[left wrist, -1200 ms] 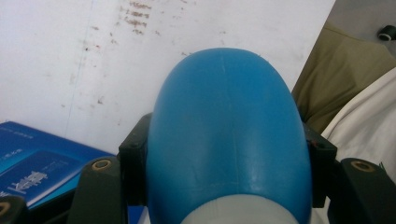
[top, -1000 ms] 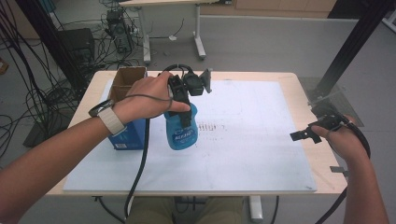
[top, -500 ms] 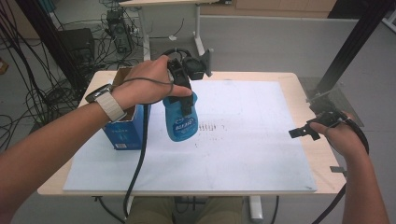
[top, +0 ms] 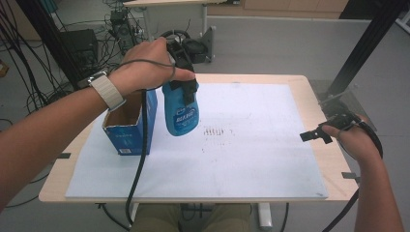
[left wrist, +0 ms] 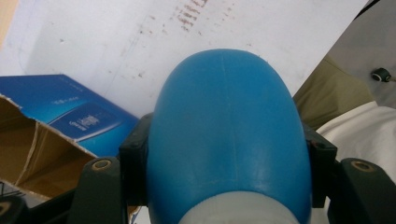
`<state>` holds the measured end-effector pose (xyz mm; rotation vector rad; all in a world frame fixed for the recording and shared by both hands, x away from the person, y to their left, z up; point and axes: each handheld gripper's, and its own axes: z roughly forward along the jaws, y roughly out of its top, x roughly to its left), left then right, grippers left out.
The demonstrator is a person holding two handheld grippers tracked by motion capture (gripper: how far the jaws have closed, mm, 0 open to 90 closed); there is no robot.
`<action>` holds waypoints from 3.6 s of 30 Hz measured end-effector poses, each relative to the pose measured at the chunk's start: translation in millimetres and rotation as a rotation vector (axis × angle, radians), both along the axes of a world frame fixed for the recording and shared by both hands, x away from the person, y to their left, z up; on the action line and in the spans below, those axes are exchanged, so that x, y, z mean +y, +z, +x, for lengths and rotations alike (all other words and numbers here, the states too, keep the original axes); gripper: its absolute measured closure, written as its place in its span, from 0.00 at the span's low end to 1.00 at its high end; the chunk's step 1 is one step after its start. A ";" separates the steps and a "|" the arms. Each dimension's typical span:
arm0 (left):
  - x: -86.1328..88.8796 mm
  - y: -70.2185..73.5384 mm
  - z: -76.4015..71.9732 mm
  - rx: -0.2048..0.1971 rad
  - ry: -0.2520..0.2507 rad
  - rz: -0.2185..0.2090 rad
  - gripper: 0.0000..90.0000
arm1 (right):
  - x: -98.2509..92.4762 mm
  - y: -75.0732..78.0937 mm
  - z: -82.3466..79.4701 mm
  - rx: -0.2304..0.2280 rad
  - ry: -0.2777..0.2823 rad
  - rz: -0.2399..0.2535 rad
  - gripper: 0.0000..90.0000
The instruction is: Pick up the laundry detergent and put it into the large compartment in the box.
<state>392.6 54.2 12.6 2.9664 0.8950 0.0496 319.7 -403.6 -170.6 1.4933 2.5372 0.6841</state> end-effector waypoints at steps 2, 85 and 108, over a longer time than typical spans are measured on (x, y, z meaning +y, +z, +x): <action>1.3 3.3 -1.1 -0.009 0.008 -0.007 0.42 | 0.7 0.8 0.5 -0.002 0.002 0.000 0.07; 117.4 65.8 39.0 0.023 0.654 -0.050 0.41 | 19.2 5.6 35.6 -0.044 0.114 0.005 0.07; 162.1 60.7 37.9 0.018 0.836 -0.071 0.41 | 32.2 6.9 51.9 -0.046 0.162 0.005 0.07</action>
